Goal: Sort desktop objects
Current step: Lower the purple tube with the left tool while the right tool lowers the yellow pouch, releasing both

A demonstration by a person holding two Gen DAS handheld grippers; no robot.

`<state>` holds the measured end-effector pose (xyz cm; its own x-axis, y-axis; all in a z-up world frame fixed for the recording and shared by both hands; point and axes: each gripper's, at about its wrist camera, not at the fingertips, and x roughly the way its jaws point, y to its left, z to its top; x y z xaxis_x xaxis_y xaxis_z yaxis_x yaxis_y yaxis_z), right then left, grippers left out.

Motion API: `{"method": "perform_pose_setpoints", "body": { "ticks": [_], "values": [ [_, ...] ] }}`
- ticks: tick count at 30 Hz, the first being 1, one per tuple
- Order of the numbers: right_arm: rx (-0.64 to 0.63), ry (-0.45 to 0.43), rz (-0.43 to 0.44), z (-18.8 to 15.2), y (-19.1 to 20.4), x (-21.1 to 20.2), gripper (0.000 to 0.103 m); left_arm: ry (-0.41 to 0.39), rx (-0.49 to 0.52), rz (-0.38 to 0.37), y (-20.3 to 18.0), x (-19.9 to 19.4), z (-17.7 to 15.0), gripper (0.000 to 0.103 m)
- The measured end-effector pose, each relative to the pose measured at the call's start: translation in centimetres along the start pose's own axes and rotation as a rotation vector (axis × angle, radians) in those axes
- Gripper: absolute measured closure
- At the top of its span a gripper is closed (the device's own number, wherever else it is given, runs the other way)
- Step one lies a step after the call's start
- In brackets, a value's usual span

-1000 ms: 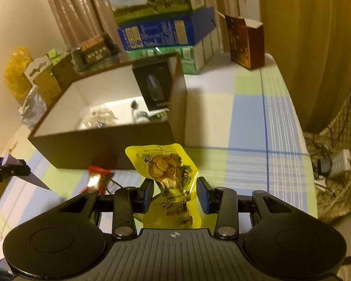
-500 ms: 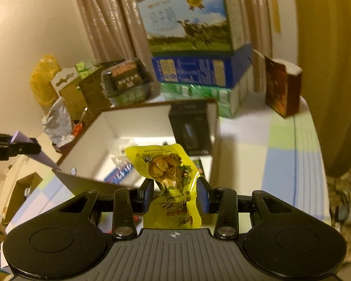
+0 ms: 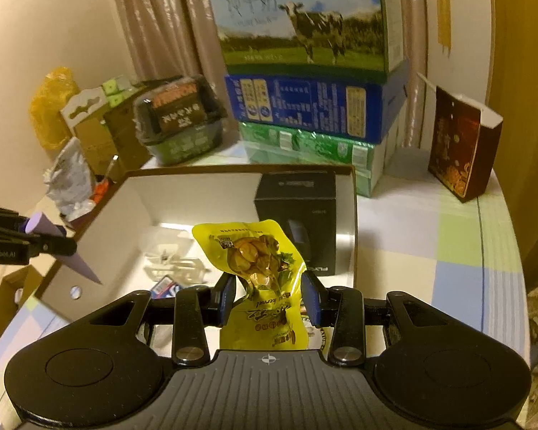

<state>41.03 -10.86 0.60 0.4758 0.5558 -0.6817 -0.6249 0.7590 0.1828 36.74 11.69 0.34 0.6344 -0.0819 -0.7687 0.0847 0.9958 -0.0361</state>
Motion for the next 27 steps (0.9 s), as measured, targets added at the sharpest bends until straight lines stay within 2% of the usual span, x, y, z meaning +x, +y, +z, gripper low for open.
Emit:
{"method": "perform_pose_setpoints", "body": {
  "ticks": [5, 10, 15, 18, 23, 27],
  "values": [
    [-0.009, 0.04, -0.027, -0.5, -0.2, 2.1, 0.066, 0.068, 0.038, 0.01, 0.2, 2.9, 0.2, 0.076],
    [-0.018, 0.07, -0.044, -1.1, -0.3, 3.2, 0.066, 0.179, 0.094, 0.023, -0.6, 5.9, -0.3, 0.076],
    [-0.059, 0.086, -0.072, -1.4, -0.1, 3.7, 0.066, 0.256, 0.128, 0.035, -1.1, 8.2, -1.1, 0.076],
    [-0.077, 0.093, -0.088, -1.5, 0.0, 4.0, 0.066, 0.259, 0.145, 0.051, -1.5, 8.9, -1.1, 0.076],
    [-0.107, 0.084, -0.112, -1.5, 0.3, 4.4, 0.066, 0.256, 0.111, 0.055, -1.1, 9.8, -0.4, 0.076],
    [-0.111, 0.081, -0.121, -1.4, 0.4, 4.7, 0.066, 0.249, 0.115, 0.055, -1.2, 9.9, -0.2, 0.068]
  ]
}}
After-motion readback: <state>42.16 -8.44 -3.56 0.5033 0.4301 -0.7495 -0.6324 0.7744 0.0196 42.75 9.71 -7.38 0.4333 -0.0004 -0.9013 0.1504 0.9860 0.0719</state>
